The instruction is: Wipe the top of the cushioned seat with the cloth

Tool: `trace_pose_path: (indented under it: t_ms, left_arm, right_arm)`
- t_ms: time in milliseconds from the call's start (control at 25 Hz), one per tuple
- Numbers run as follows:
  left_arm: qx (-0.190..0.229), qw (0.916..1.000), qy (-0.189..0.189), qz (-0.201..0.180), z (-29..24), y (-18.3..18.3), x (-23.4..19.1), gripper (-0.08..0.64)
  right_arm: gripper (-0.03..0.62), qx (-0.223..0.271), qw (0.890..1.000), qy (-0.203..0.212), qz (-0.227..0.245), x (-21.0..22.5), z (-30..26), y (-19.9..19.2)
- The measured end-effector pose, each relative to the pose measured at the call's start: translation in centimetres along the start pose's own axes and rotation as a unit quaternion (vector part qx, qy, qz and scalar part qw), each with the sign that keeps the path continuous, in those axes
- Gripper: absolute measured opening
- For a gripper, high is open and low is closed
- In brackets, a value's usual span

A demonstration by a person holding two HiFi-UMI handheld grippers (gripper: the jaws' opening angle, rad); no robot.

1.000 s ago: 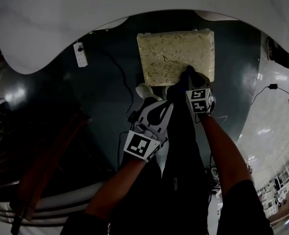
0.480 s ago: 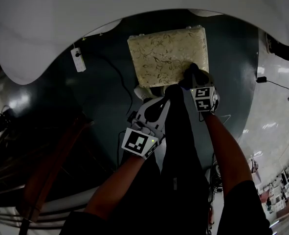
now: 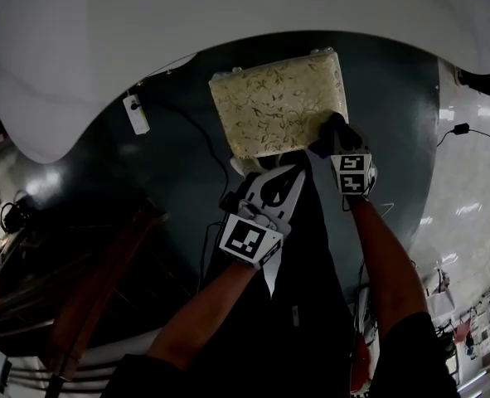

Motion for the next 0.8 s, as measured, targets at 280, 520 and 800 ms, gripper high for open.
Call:
trace_pose_path:
  t_ms: [280,520,800]
  left_arm:
    - [-0.004,0.9999,-0.011,-0.006,-1.1,0.9,1.2,0.020]
    - [-0.003,0.9999,-0.013,-0.007,-0.9,1.4,1.2,0.020]
    - [0.009,0.9996,-0.015,-0.023,1.1,2.8,1.4,0.020]
  right_arm:
    - [0.100,-0.027,1.000,-0.004,0.001,1.5,-0.7,-0.3]
    - [0.098,-0.050,0.997,-0.058,-0.016,5.5,-3.9,-2.9]
    - [0.098,0.033,0.985,-0.008,-0.172,7.1,3.8,3.6]
Point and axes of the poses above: the fingertips, and each gripper's own axes: z backward along the fingers, x to its right, y out of its top, the point moved 2 cm from there along z, backward along the fingers, and after that the axes turned 9 degrees about -y, right-handed, at the moved point
